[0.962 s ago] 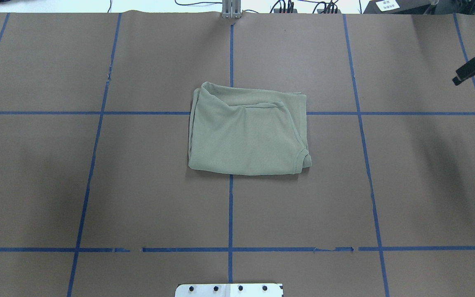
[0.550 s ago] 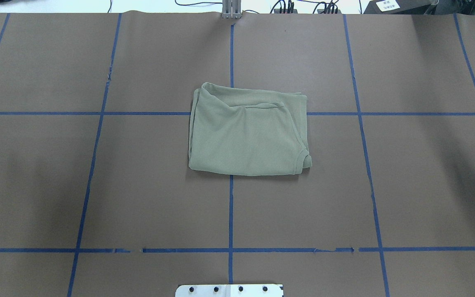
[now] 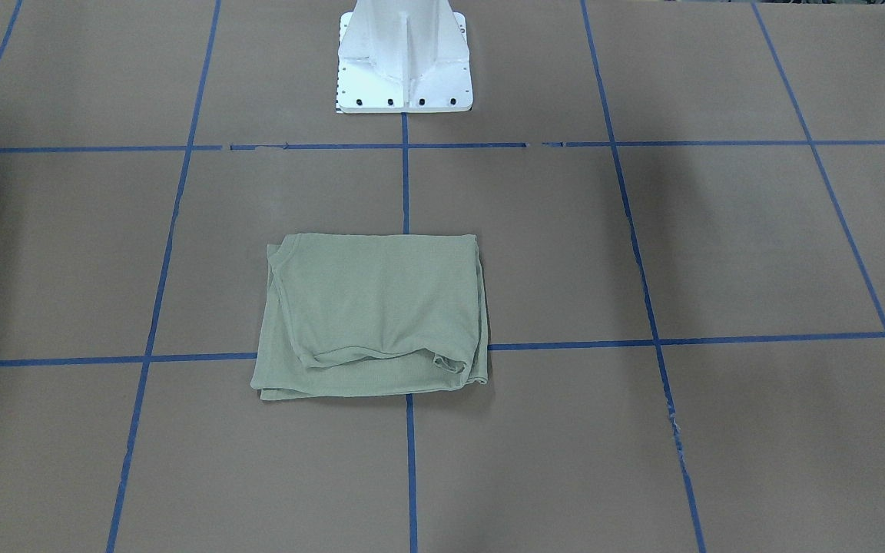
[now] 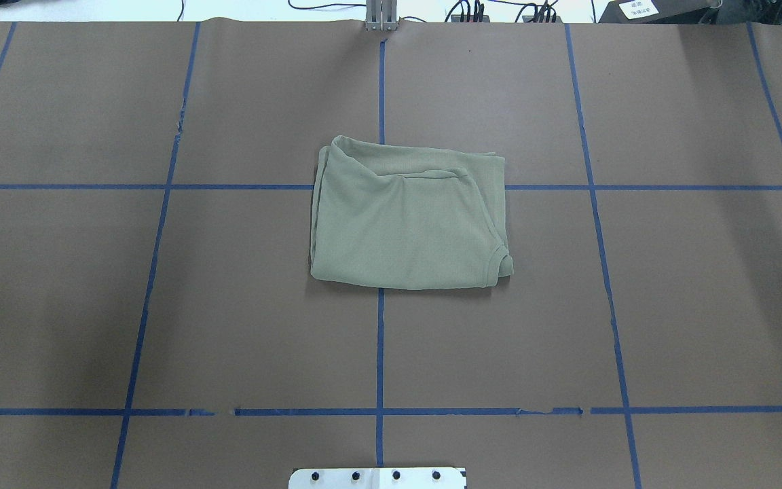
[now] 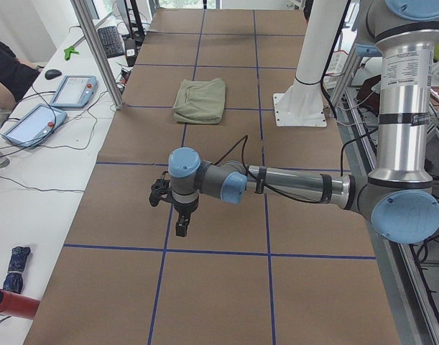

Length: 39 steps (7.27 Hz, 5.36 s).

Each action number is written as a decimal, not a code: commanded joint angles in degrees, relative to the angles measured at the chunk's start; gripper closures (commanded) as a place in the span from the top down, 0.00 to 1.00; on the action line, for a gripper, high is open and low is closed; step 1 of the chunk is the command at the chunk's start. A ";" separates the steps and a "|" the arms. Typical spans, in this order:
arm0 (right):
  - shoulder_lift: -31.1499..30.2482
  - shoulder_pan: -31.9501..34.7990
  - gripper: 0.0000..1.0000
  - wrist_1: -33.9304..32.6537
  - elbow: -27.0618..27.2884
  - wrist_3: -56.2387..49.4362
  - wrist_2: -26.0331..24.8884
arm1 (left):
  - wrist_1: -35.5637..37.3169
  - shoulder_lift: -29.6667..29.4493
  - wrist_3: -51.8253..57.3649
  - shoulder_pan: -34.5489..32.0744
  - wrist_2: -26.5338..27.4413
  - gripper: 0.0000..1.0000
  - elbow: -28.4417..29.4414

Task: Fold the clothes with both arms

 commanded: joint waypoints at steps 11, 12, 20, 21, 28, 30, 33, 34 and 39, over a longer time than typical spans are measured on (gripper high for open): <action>-13.78 2.59 1.00 12.16 7.30 16.11 0.54 | 3.19 1.18 17.92 -8.62 -0.33 1.00 4.54; -14.13 2.59 1.00 12.09 7.21 16.02 1.51 | 3.27 1.09 12.35 -8.53 0.10 1.00 4.71; -14.05 0.57 1.00 11.74 7.21 16.20 2.92 | 3.01 0.92 5.53 -8.53 -0.60 1.00 4.27; -14.13 0.39 1.00 11.66 7.21 15.94 2.75 | 3.01 1.00 5.53 -8.53 -0.60 1.00 4.27; -15.98 -1.19 1.00 11.48 6.95 6.00 3.71 | 3.01 0.83 5.53 -8.53 -0.60 1.00 4.18; -15.98 -1.19 1.00 11.39 6.86 6.00 3.71 | 3.01 0.92 5.53 -8.53 -0.60 1.00 4.19; -16.42 -1.19 1.00 11.74 6.94 6.18 4.33 | 3.01 0.83 5.53 -8.45 -0.60 1.00 4.27; -16.33 -1.28 1.00 11.83 6.77 6.27 4.33 | 2.92 0.83 5.53 -8.45 -0.68 1.00 4.27; -16.33 -1.28 1.00 11.92 6.77 6.88 4.33 | 2.92 0.57 5.53 -8.45 -0.68 1.00 4.19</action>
